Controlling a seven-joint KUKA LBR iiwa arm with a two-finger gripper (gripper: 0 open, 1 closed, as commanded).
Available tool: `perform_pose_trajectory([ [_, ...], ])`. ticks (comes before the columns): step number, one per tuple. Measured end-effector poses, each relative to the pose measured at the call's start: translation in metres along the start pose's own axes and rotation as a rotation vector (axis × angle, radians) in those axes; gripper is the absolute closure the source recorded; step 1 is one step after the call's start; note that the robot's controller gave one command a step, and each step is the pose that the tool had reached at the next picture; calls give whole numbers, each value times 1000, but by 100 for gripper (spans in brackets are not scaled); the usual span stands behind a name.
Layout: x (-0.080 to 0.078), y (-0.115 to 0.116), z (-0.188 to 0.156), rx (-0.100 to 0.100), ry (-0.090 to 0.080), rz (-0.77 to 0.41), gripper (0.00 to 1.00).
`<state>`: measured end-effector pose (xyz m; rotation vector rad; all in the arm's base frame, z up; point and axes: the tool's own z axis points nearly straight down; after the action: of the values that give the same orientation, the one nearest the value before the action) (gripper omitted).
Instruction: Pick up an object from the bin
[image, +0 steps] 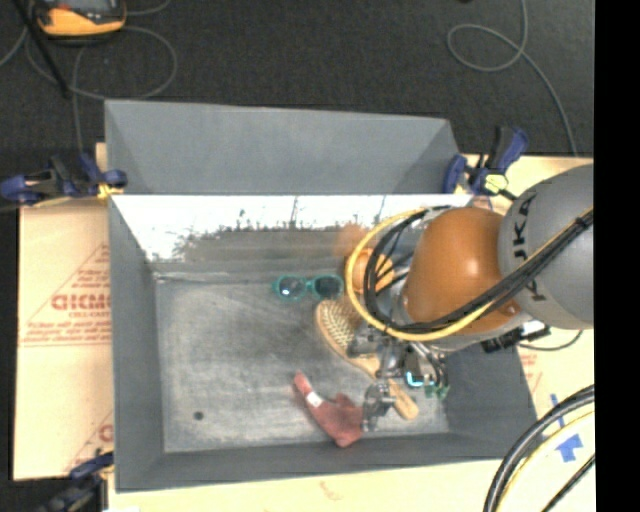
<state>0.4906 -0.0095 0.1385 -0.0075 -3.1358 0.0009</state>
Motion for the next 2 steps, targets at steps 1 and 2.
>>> perform_pose_trajectory([
  [1, -2, 0, -4, 0, -8, 0, 0],
  [2, 0, 14, 29, 2, -17, -110, 0],
])
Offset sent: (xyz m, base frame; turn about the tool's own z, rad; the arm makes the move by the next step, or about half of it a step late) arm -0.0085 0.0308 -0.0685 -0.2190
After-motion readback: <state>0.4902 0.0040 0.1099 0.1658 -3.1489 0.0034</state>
